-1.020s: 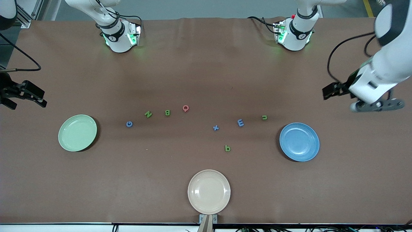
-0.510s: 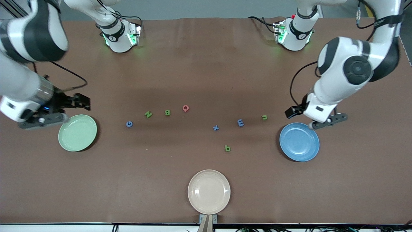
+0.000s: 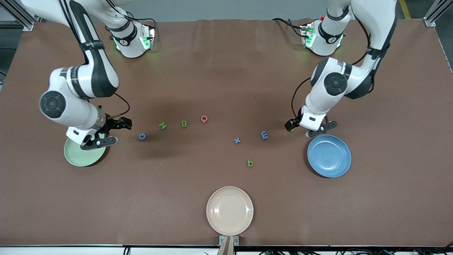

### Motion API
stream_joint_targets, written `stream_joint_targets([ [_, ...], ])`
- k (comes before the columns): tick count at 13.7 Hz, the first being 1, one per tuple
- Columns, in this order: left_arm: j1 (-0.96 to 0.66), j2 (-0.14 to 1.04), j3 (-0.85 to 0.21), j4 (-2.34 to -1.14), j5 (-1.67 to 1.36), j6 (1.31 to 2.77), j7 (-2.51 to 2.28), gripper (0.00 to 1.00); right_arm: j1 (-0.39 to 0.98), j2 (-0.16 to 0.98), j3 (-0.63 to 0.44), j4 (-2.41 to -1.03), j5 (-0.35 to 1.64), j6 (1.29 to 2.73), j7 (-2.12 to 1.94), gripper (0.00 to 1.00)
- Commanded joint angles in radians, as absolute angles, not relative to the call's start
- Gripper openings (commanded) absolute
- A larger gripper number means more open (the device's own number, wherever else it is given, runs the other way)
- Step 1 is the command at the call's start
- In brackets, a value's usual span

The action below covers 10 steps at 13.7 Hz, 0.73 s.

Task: Sort upper and lower case letters into plates
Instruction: 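Reach the right gripper to the blue G while the left gripper reaches the green u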

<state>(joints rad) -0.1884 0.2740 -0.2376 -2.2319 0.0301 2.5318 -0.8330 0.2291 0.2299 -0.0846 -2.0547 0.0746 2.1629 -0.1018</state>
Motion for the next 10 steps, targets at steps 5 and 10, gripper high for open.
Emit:
stream_joint_targets([
  [5, -0.183, 0.388, -0.236, -2.243, 0.216, 2.595, -0.887, 0.79, 0.293, 0.259, -0.089, -2.232, 0.103, 2.451, -0.012, 1.00],
  [10, -0.181, 0.433, -0.232, -2.240, 0.218, 2.637, -0.897, 0.65, 0.313, 0.357, -0.092, -2.220, 0.094, 2.513, -0.014, 1.00],
])
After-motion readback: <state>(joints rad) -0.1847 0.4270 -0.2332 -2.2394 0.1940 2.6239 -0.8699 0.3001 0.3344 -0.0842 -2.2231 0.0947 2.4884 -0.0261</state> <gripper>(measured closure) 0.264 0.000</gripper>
